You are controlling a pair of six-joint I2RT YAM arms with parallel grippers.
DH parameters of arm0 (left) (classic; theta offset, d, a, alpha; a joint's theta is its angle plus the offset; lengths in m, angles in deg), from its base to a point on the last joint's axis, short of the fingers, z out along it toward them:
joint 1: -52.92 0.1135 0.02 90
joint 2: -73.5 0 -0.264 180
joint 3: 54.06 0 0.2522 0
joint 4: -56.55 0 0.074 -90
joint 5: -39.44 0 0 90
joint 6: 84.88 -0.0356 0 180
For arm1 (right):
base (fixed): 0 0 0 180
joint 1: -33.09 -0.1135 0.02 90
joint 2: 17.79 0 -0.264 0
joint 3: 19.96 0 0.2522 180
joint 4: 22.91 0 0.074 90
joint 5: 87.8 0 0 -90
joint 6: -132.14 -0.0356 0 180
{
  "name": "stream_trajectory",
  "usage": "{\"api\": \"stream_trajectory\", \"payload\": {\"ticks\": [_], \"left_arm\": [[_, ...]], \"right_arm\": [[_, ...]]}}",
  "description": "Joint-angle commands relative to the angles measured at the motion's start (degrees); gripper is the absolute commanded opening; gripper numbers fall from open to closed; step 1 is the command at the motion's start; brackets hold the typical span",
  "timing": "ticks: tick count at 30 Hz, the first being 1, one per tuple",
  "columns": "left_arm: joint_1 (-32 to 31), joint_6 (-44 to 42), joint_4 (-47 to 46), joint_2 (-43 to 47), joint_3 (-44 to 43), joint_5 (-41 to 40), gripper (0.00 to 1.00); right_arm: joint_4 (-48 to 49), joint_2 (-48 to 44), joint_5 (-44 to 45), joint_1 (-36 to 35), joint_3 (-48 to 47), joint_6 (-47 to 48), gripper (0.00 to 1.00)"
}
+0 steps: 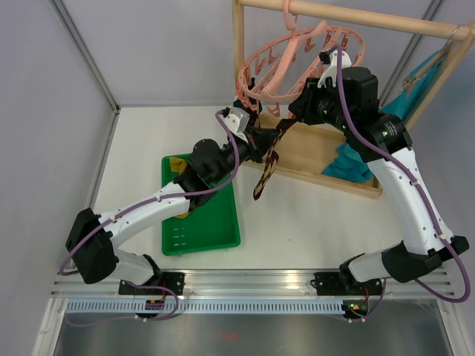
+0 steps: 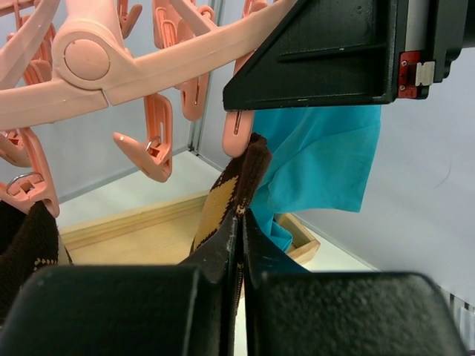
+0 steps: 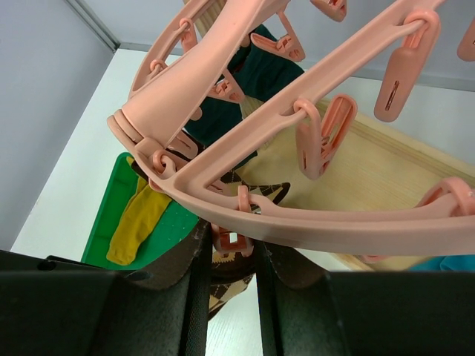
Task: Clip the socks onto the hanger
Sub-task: Clamp the sock onto the hanger.
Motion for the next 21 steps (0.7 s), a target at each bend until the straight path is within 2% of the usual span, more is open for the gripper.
{"api": "stream_trajectory", "payload": {"ticks": [1, 10, 16, 21], "left_arm": [[-0.23, 0.98, -3.24, 1.31, 2.38, -0.07, 0.02], [0.12, 1.77, -3.85, 3.08, 4.95, -0.08, 0.02], [-0.41, 2.74, -6.83, 2.64, 5.30, -6.13, 0.02], [-4.71, -3.76, -8.86, 1.06, 3.29, -13.08, 0.02]], "right_arm": [[3.75, 0.53, 2.12, 0.25, -1.84, -0.98, 0.00], [3.75, 0.00, 2.38, 0.25, -1.84, -0.54, 0.00], [3.31, 0.35, 2.56, 0.16, -1.93, -1.50, 0.00], [2.96, 1.14, 3.08, 0.25, -2.98, -2.12, 0.00]]}}
